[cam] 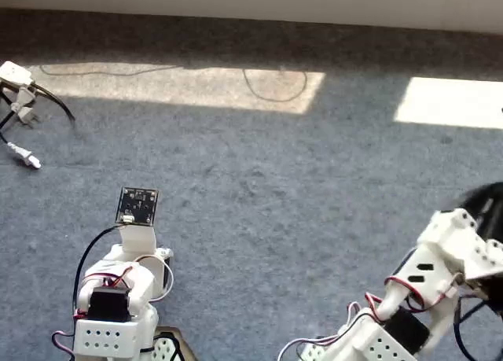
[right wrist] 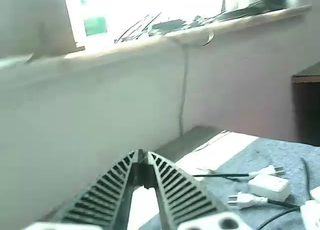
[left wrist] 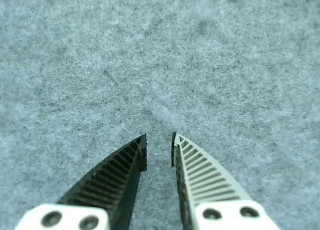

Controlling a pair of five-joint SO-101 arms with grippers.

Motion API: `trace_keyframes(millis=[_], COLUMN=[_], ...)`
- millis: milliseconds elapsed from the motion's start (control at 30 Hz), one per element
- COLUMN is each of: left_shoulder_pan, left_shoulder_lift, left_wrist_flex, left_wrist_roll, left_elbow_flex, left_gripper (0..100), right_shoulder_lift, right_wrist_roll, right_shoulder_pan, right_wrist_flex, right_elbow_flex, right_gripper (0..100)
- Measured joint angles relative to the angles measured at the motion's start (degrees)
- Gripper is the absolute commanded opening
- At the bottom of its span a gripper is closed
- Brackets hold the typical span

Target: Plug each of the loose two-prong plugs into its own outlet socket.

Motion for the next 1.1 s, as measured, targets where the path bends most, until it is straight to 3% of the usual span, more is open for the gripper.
trace_keyframes(millis=[100,300,467,667,867,1100], left_shoulder_pan=[0.00,0.00,0.00,0.00,0.00,0.00], left_shoulder_lift=[0.00,0.00,0.00,0.00,0.00,0.00], left_wrist_flex=[0.00,0.00,0.00,0.00,0.00,0.00], left_wrist_roll=[0.00,0.00,0.00,0.00,0.00,0.00], left_elbow_flex=[0.00,0.00,0.00,0.00,0.00,0.00], left_gripper=[10,10,10,10,10,10], right_shoulder_lift=[0.00,0.26,10.46,44.31,89.05,135.03], right_wrist_roll=[0.18,14.95,18.29,19.43,19.43,19.43], right_shoulder_pan=[4.31,2.11,4.04,12.57,21.27,29.27], right_wrist_flex=[0.62,8.00,11.60,17.14,28.66,29.80], right_elbow_flex=[0.00,-2.99,-19.78,-55.74,-104.70,-161.58], right_gripper=[0.9,0.9,0.9,0.9,0.9,0.9])
